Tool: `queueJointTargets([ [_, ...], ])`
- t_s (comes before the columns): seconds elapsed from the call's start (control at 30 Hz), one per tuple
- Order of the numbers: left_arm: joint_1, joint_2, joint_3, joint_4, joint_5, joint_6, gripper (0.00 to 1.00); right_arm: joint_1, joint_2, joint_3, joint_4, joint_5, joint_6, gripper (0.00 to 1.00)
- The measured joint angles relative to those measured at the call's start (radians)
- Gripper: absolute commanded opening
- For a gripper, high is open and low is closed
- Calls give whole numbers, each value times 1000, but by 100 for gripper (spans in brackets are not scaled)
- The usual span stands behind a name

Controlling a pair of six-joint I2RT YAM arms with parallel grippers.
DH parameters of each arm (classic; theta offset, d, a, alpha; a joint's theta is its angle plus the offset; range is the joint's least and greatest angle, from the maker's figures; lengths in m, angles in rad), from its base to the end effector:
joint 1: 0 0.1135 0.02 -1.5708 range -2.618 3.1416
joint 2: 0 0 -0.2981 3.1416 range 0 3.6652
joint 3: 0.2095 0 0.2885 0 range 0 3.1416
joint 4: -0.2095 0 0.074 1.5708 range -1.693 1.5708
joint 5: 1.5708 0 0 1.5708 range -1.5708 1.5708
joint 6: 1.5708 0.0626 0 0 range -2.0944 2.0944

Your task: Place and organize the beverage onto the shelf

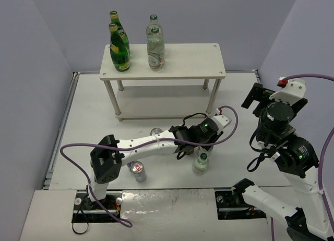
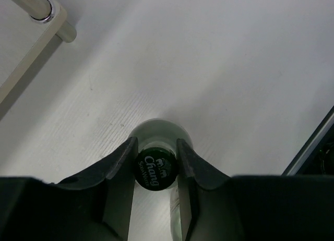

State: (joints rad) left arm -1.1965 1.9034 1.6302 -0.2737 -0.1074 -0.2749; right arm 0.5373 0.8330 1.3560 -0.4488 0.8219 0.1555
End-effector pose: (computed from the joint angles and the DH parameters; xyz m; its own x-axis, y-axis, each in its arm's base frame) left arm 0.1970 -0.4830 0.3060 -0.4251 0.3441 -0.8372 0.8068 0.5633 -0.1782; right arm 0.1526 0.0375 0.5357 0.1061 0.1860 -0.9768 0.2658 0.9413 0.2081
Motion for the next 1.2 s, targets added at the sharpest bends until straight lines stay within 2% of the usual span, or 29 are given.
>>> queueJointTargets([
  [0.13,0,6,48,-78,8,10,2,0,-3,0,-1,-10,10,100],
  [0.33,1,93,367,-311,-21,3,2,0,8,-1,5,-6,56,100],
  [0.47,7,96,485,-404,-73,-23,2,0,13,14,50,22,93,100],
  [0.67,10,70,550,-494,-193,-59,2,0,52,61,19,57,98,100],
  [0.8,10,8,550,-507,-247,-59,2,0,77,99,12,14,67,100],
  [1.03,16,-155,561,-549,-318,-40,2,0,71,81,38,-165,4,100],
  [1.1,22,-193,588,-570,-341,-34,2,-4,61,57,62,-326,-38,99],
  [1.2,34,-233,659,-626,-359,-18,2,-6,56,19,96,-700,-137,97],
])
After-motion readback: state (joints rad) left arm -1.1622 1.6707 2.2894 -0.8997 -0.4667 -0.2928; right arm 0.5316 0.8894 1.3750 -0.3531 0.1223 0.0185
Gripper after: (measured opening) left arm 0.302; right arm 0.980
